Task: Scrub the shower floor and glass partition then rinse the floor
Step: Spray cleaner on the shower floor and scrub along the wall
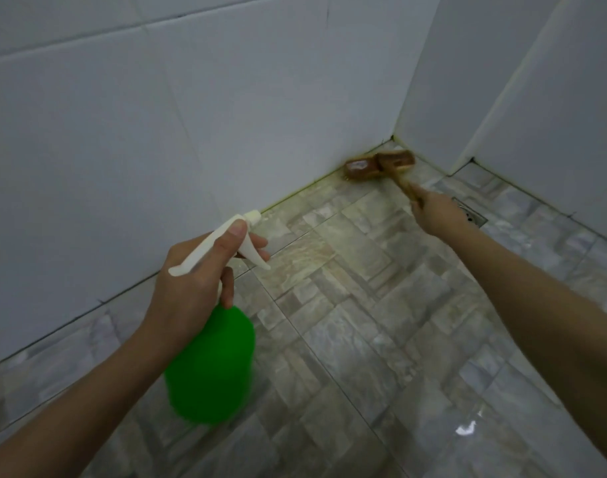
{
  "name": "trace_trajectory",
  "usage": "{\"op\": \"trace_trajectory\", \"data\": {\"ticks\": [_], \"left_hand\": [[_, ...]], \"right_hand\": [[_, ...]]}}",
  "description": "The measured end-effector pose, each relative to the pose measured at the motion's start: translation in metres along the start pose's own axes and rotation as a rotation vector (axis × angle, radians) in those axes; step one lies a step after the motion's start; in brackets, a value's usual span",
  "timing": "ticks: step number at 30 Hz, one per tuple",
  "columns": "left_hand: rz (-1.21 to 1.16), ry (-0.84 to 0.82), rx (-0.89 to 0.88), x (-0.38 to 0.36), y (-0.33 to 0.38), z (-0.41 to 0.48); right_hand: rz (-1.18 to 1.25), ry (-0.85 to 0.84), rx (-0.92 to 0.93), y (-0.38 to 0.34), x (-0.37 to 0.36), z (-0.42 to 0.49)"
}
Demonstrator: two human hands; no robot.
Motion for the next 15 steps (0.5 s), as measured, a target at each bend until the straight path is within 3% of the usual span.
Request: {"op": "trace_trajectory", "data": {"ticks": [2,7,10,15], "left_hand": [[0.02,-0.008,-0.007,-0.006,-0.001,0.002],[-0.007,-0.03,0.019,-0.012,-0.007,0.005],[-0.007,-0.057,0.017,-0.016,-0.007,0.014],[-0.005,-0.131,-0.024,-0.039,-0.01,0.016]], "right_hand": [[0.041,0.004,-0.071,0.005,0.013,0.003],[-0.192,-0.193,-0.066,0.005,0.039,-0.058],[-0.157,-0.124,-0.075,0.007,0.03,-0.06],[-0.095,-0.204,-0.325,0.016,0.056,-0.064]]}}
Point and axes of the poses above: each hand's wrist, its own z-axis towards the middle knuckle, its own x-axis out of the back of the hand, y = z × x, the point moved 4 cm from there along z, towards the middle knuckle, and after that the axes turned 13 degrees about -y, right-handed, at the moved point
